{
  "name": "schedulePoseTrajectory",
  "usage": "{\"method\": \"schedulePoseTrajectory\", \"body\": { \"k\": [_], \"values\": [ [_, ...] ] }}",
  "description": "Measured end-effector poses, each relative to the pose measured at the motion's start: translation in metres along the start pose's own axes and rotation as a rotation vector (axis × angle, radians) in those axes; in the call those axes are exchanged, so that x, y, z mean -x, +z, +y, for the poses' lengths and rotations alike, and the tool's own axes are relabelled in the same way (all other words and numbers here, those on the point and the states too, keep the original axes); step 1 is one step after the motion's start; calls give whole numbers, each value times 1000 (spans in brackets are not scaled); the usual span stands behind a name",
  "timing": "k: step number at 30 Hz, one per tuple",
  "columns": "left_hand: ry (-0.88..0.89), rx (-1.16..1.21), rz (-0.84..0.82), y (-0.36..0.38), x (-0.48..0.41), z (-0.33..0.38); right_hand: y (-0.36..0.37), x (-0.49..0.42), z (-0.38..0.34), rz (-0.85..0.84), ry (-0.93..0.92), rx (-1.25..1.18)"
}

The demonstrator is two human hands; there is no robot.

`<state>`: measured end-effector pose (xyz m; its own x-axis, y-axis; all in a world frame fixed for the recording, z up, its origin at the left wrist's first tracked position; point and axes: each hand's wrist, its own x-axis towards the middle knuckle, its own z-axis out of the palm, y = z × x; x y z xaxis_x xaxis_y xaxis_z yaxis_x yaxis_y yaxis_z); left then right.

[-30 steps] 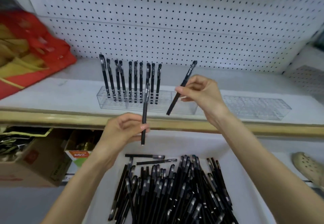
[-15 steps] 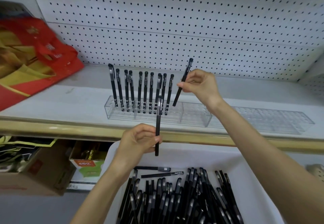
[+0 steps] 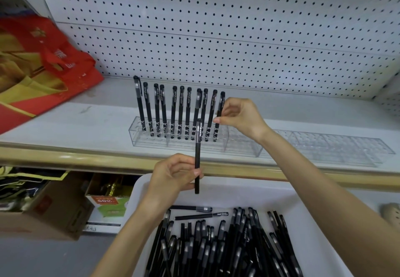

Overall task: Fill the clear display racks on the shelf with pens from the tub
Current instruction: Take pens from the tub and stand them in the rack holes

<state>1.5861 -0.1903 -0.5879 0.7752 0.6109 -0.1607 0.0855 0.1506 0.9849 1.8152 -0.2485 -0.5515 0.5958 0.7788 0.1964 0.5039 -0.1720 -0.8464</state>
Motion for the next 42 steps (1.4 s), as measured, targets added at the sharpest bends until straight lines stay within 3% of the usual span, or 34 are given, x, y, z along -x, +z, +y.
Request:
{"method": "schedulePoseTrajectory", "body": {
  "k": [18, 24, 31, 42],
  "values": [
    [-6, 7, -30, -2, 7, 3, -4, 1, 3, -41, 15, 58],
    [1, 26, -16, 7, 8, 8, -24, 37, -11, 204, -22, -23],
    [19, 39, -59, 30, 14, 15, -12, 87, -41, -129, 98, -266],
    [222, -99, 9, 39, 10, 25, -5, 91, -56, -22, 7, -316]
  ]
}}
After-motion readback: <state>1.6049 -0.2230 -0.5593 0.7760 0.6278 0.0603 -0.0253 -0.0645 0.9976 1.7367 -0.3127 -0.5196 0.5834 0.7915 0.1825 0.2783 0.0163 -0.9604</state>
